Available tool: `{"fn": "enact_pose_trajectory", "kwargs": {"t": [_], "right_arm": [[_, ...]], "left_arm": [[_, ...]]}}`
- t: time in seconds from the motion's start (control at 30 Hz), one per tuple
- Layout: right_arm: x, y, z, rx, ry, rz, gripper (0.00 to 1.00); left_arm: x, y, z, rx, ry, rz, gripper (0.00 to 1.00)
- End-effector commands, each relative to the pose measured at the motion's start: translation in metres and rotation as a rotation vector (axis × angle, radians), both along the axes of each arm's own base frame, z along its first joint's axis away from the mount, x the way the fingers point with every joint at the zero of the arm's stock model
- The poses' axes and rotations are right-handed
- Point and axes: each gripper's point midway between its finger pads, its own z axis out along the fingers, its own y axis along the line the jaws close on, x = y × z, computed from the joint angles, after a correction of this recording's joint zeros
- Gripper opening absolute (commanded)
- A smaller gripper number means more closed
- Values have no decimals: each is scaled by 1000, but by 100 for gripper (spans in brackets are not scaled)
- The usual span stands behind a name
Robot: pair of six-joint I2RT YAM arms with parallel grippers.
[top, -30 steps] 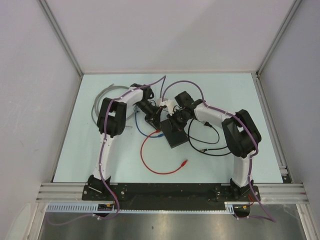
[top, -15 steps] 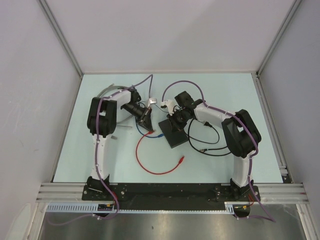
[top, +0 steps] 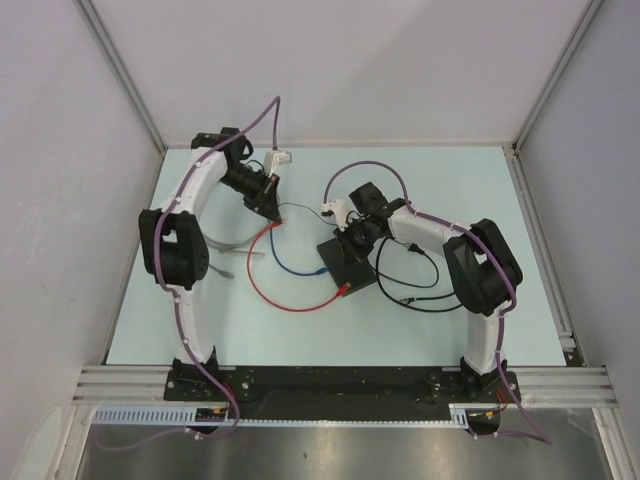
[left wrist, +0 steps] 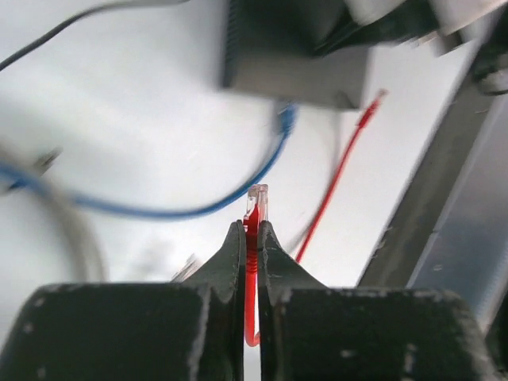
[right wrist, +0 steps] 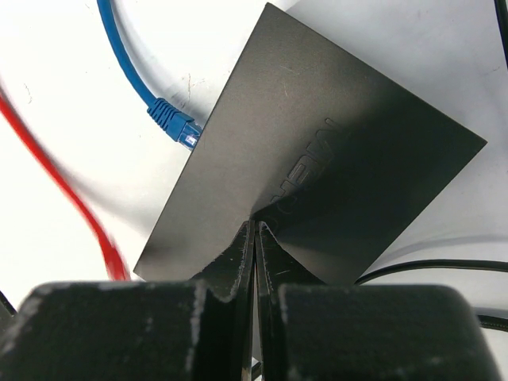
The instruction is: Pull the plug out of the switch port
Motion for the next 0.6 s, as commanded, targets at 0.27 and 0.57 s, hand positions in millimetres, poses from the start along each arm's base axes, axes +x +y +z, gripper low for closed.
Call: {"fn": "enact_pose_trajectory", "kwargs": {"t": [0.27, 0.57], "right_arm": [[-14, -34, -53, -184, 64, -6, 3], [-13, -33, -52, -189, 49, 1, 3]], "left_arm": [[49, 129, 29, 758, -268, 96, 0], [135, 174, 36, 1201, -519, 290, 14]]}}
